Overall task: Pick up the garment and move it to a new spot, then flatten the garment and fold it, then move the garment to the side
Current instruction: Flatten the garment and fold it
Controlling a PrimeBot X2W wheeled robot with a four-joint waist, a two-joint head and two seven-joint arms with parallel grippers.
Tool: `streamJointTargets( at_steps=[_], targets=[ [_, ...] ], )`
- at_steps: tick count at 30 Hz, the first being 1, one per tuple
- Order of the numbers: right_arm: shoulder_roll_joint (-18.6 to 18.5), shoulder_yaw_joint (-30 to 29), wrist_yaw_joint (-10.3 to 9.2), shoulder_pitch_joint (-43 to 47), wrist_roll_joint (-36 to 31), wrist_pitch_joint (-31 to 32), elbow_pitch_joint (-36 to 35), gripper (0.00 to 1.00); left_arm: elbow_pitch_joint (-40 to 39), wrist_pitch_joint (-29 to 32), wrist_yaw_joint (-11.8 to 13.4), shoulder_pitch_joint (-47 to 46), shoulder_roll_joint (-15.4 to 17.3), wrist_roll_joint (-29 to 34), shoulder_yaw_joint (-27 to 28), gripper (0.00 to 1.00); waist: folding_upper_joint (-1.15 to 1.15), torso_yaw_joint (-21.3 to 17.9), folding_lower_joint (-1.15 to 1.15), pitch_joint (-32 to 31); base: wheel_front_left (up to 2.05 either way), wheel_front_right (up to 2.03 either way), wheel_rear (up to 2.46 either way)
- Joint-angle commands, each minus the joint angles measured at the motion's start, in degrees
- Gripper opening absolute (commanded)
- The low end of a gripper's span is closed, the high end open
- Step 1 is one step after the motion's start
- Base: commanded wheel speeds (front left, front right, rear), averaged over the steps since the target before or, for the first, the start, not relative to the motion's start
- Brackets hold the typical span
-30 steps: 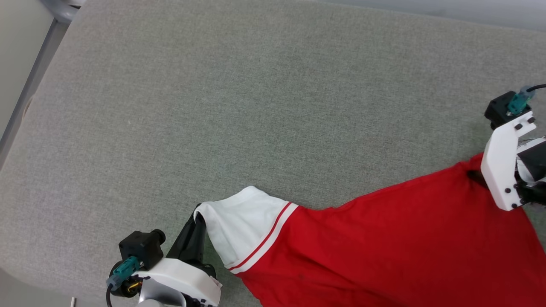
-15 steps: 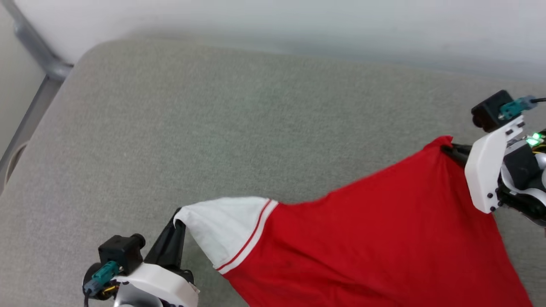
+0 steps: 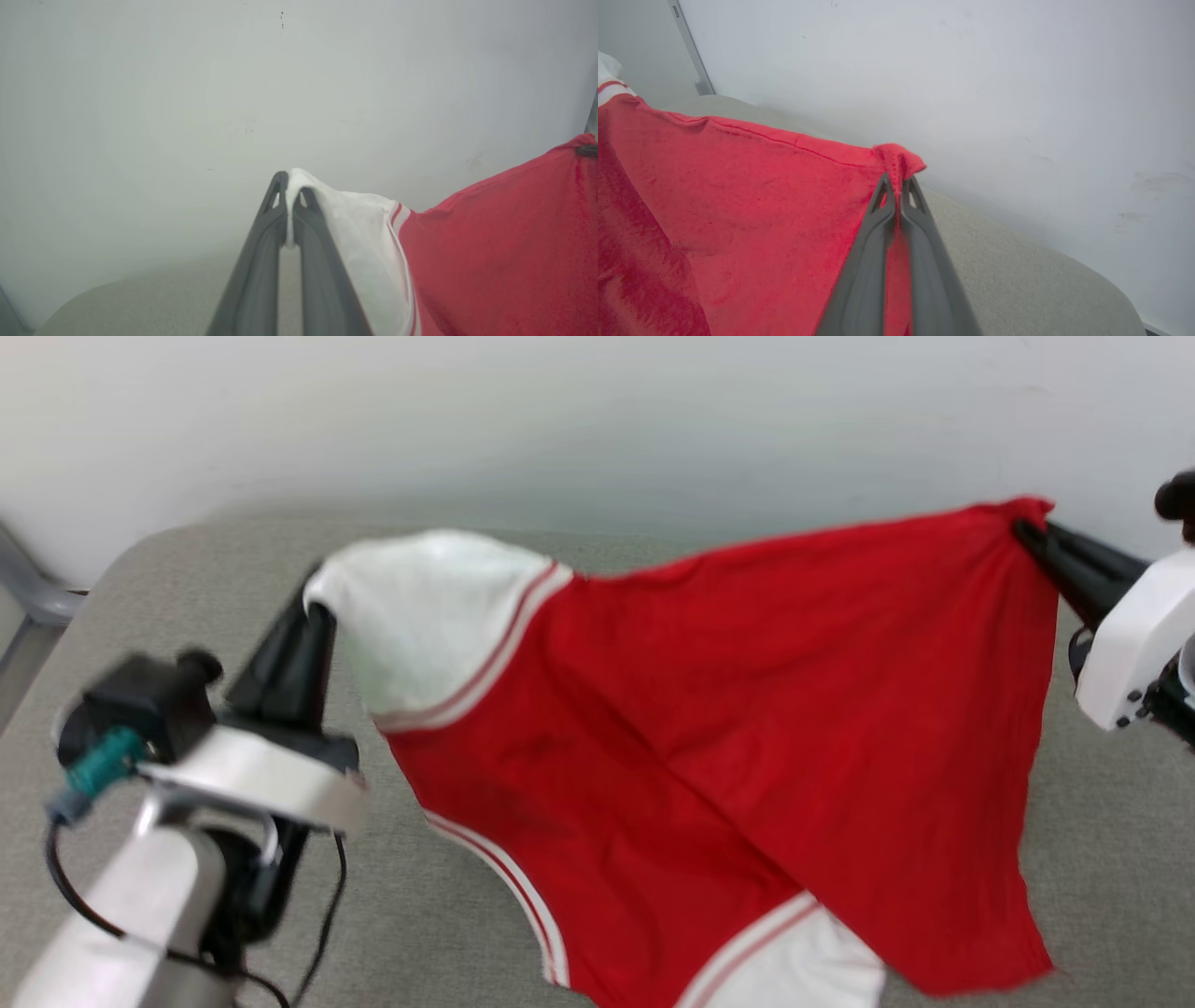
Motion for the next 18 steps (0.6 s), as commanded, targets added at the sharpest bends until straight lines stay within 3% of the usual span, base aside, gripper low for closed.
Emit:
streamJointTargets(
  at_steps=[1,9,18],
  targets=[
    [0.9,-1.1,-0.06,-0.9,-1.1,0.1,-0.9,0.0,-0.7,0.6,-0.2,-2.8,0.6,0.7,0.4,0.0,0.0,-0.8,0.01,0.7,0.0,0.0,0.0],
    [5.4,-9.3,-0.06,-9.4,-7.0,3.0,-4.6,0.0,0.2,4.8,-2.6,-23.0,0.4,0.3,2.3,0.0,0.0,-2.4,0.01,8.2,0.0,0.0,0.0],
    [8.8,-14.4,-0.06,-30.4,-13.5,4.4,-1.4,0.0,9.2,7.7,-7.1,-50.5,-0.2,2.5,2.1,0.0,0.0,-3.1,0.01,20.7,0.0,0.0,0.0]
  ],
)
